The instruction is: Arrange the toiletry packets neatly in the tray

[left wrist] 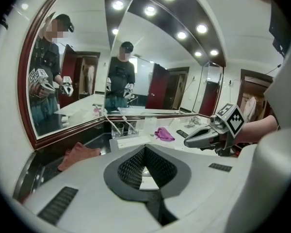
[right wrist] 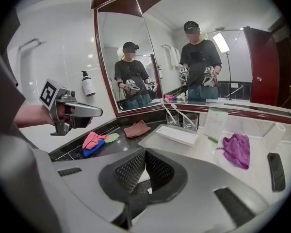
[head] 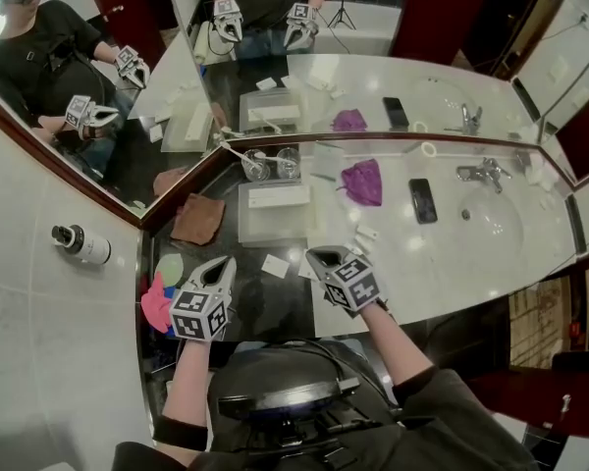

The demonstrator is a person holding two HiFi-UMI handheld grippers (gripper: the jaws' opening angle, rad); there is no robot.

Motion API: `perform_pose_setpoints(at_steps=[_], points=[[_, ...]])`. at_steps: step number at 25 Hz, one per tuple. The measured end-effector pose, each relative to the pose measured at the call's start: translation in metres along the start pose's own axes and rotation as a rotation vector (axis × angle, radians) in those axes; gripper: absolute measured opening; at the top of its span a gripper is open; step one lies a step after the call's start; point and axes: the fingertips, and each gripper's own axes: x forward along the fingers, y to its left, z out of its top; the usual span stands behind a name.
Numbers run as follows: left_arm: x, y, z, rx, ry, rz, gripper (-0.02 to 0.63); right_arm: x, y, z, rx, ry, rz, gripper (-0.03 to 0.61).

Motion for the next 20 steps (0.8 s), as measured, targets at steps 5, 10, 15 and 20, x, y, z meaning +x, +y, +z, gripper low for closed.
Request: perform_pose_setpoints(at_steps=[5, 10, 15, 20], points=[[0.002, 0.011, 0.001, 0.001, 0.011, 0.019, 0.001, 0.014, -0.008, 0.007, -0.050, 0.019, -0.016, 0.025], [0.007, 0.019, 0.002, -0.011, 0.010, 0.026, 0.002, 0.031, -0.017, 0.011, -0.190, 0.097, -0.017, 0.029], [0.020, 0.028, 0.002, -0.034, 0.008, 0.040, 0.002, 0.060, -0.046, 0.004, -0.394, 0.191, -0.021, 0.115], [0.035, 0.023, -0.001, -0.052, 0.020, 0.032, 0.002, 0.086, -0.089, 0.001, -0.580, 0.271, -0.074, 0.214]])
